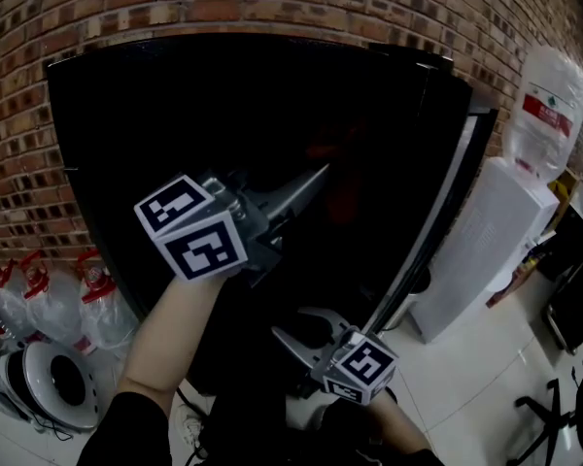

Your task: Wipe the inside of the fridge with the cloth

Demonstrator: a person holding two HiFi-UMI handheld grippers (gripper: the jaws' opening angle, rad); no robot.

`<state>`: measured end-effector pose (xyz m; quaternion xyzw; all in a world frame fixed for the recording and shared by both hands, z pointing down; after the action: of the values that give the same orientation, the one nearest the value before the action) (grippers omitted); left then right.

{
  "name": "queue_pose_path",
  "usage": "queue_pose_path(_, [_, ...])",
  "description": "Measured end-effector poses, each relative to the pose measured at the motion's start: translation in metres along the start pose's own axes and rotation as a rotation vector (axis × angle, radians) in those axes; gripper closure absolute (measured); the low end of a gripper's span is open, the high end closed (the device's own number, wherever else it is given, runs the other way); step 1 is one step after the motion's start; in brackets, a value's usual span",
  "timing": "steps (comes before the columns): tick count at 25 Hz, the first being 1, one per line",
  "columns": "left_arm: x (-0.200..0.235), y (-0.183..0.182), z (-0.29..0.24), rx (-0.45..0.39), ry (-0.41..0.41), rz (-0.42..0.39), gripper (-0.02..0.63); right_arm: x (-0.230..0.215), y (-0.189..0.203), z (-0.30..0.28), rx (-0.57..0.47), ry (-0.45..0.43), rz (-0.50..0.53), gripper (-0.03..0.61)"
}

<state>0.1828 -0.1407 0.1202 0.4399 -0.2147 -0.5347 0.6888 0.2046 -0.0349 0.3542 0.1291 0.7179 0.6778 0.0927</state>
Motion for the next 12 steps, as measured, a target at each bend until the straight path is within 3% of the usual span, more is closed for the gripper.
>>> queue_pose_path(3, [0.015, -0.016, -0.012, 0.008, -0.068, -0.059, 0.563, -0.002, 0.001, -0.01, 0.003, -0.025, 0.002, 0.474])
queue_pose_path(8, [0.02, -0.025, -0.019, 0.057, -0.09, -0.161, 0.563, -0.002, 0.003, -0.026, 0.008, -0.032, 0.003, 0.474])
queue_pose_path(12, [0.03, -0.028, -0.019, 0.053, -0.085, -0.153, 0.563, -0.012, -0.007, -0.041, -0.023, 0.01, -0.005, 0.474])
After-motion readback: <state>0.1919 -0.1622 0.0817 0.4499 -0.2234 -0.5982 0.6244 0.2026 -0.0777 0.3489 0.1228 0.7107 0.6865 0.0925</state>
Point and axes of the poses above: the fingertips, and each gripper's own axes: z backward along the fingers, x to its left, y out of its underside, the point moved 7 cm from there along z, backward along the fingers, and after that the axes turned 4 degrees about -z, right-handed, at the moved point
